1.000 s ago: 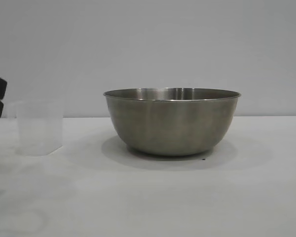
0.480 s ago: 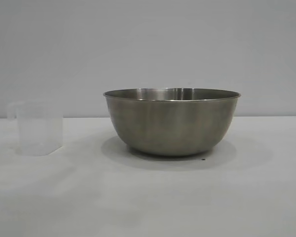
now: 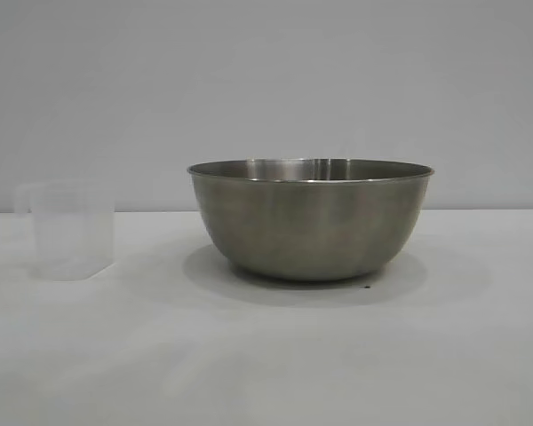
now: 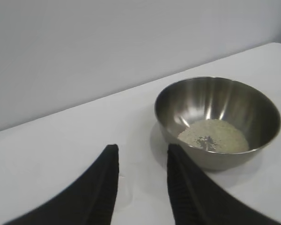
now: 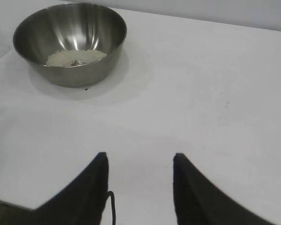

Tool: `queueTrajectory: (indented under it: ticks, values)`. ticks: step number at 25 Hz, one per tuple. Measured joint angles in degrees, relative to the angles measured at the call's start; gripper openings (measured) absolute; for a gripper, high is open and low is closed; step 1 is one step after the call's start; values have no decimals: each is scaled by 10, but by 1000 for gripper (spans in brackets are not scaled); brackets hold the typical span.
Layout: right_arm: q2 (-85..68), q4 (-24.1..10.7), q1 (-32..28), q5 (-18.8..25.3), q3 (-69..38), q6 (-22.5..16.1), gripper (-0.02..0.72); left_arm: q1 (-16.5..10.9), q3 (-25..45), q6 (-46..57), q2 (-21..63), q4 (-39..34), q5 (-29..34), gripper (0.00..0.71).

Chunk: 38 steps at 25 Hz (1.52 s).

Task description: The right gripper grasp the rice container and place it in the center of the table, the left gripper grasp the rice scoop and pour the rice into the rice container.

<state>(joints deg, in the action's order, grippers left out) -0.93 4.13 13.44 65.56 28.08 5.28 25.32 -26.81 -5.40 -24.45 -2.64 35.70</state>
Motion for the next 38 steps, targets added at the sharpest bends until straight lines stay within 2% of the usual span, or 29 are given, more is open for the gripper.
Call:
queueTrajectory:
  ticks: [9, 12, 17, 23, 38]
  values:
    - [0, 0, 0, 0, 0, 0, 296, 0, -23, 108, 154, -113, 192, 256]
    - [0, 0, 0, 0, 0, 0, 296, 0, -24, 127, 190, -123, 233, 256]
    - [0, 0, 0, 0, 0, 0, 296, 0, -24, 133, 204, -120, 299, 256]
    - [0, 0, 0, 0, 0, 0, 296, 0, -13, 7, 230, 20, 292, 256]
    - [0, 1, 0, 0, 0, -5, 296, 0, -13, -12, 245, 48, 286, 256]
